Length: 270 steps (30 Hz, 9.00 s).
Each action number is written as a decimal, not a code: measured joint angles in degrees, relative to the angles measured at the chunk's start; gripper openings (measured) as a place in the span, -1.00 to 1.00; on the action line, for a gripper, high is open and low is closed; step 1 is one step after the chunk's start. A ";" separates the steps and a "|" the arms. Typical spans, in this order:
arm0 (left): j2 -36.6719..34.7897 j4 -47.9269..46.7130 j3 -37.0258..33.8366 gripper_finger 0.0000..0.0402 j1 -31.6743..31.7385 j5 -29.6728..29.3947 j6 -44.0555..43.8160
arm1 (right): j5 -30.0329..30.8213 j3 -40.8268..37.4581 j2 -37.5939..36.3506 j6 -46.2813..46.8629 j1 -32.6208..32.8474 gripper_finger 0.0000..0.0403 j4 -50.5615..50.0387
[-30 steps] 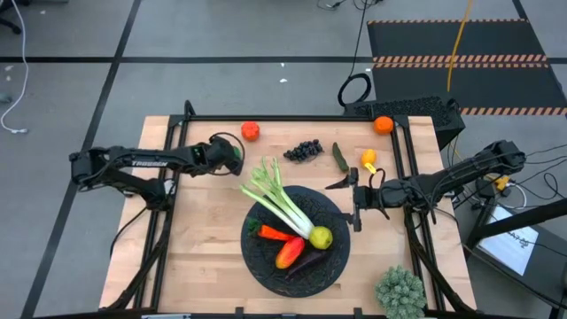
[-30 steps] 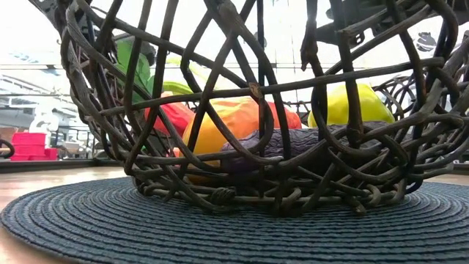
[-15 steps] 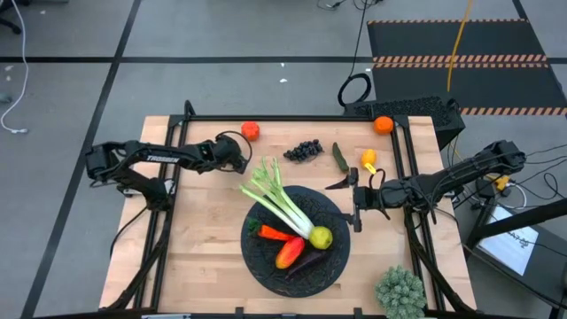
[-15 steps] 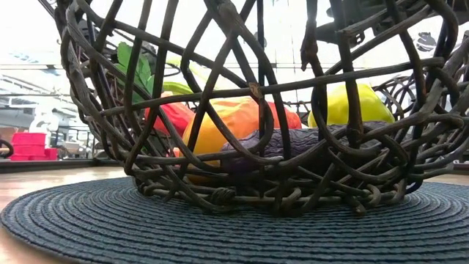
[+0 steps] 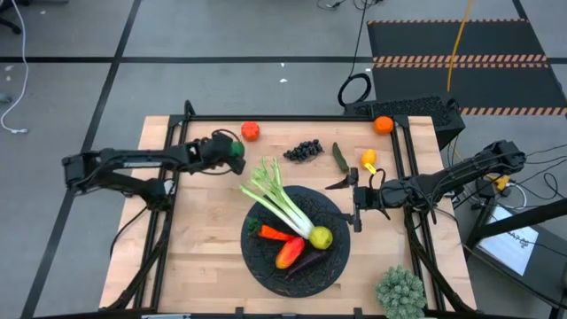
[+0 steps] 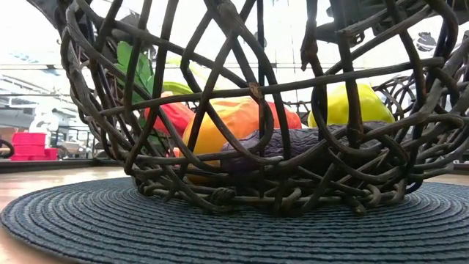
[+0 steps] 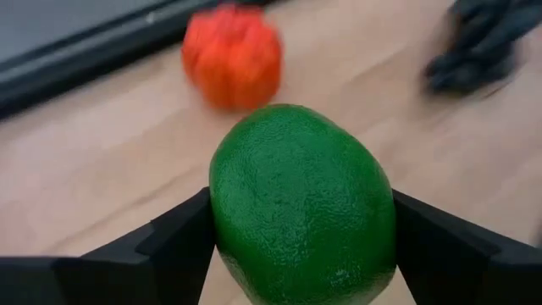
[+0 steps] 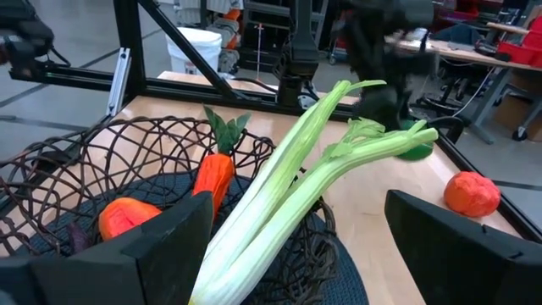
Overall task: Build produce basket
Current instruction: Put the green lime into the black mesh basket, then put the yellow lemon into the black mesh basket
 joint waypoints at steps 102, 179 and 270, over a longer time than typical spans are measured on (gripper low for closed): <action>-12.94 41.80 2.56 0.54 -50.71 -6.49 105.74 | -0.19 -0.02 5.20 5.22 0.55 0.69 10.69; 4.75 24.67 21.21 0.54 -48.50 -3.24 25.06 | 0.14 0.02 5.20 -7.20 0.44 0.69 18.43; -14.06 -2.32 10.78 -0.02 -24.96 -18.93 34.33 | 17.21 -0.02 3.74 27.24 -24.92 0.56 -19.09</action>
